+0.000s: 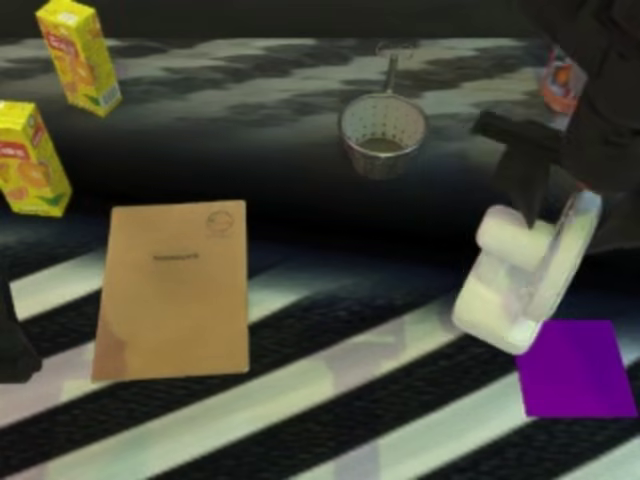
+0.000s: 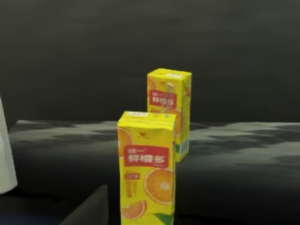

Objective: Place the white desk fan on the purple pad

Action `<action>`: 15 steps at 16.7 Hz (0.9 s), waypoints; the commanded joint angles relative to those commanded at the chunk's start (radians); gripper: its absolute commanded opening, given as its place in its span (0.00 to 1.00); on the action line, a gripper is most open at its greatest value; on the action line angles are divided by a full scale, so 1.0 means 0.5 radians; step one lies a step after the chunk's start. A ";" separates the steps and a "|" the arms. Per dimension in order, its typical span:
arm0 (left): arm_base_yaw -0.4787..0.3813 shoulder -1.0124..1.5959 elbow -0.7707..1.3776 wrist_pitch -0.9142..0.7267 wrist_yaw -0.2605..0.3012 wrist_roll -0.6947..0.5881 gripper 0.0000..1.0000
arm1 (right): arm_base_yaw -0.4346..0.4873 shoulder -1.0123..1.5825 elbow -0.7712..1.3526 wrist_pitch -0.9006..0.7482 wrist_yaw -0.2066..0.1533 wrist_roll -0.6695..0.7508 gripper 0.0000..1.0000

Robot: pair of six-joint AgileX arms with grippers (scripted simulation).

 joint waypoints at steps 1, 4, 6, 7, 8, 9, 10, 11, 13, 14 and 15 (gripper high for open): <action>0.000 0.000 0.000 0.000 0.000 0.000 1.00 | -0.022 -0.036 -0.037 0.002 -0.008 0.235 0.00; 0.000 0.000 0.000 0.000 0.000 0.000 1.00 | -0.091 -0.138 -0.155 -0.005 -0.039 0.882 0.00; 0.000 0.000 0.000 0.000 0.000 0.000 1.00 | -0.134 -0.196 -0.234 -0.017 -0.062 1.245 0.00; 0.000 0.000 0.000 0.000 0.000 0.000 1.00 | -0.154 -0.222 -0.272 -0.024 -0.072 1.398 0.00; 0.000 0.000 0.000 0.000 0.000 0.000 1.00 | -0.172 -0.244 -0.308 -0.032 -0.082 1.529 0.00; 0.000 0.000 0.000 0.000 0.000 0.000 1.00 | -0.188 -0.263 -0.339 -0.040 -0.091 1.636 0.00; 0.000 0.000 0.000 0.000 0.000 0.000 1.00 | -0.201 -0.277 -0.366 -0.049 -0.099 1.723 0.00; 0.000 0.000 0.000 0.000 0.000 0.000 1.00 | -0.212 -0.287 -0.387 -0.056 -0.105 1.790 0.00; 0.000 0.000 0.000 0.000 0.000 0.000 1.00 | -0.224 -0.298 -0.410 -0.065 -0.112 1.861 0.00; 0.000 0.000 0.000 0.000 0.000 0.000 1.00 | -0.224 -0.298 -0.410 -0.065 -0.112 1.862 0.00; 0.000 0.000 0.000 0.000 0.000 0.000 1.00 | -0.224 -0.298 -0.410 -0.065 -0.112 1.862 0.00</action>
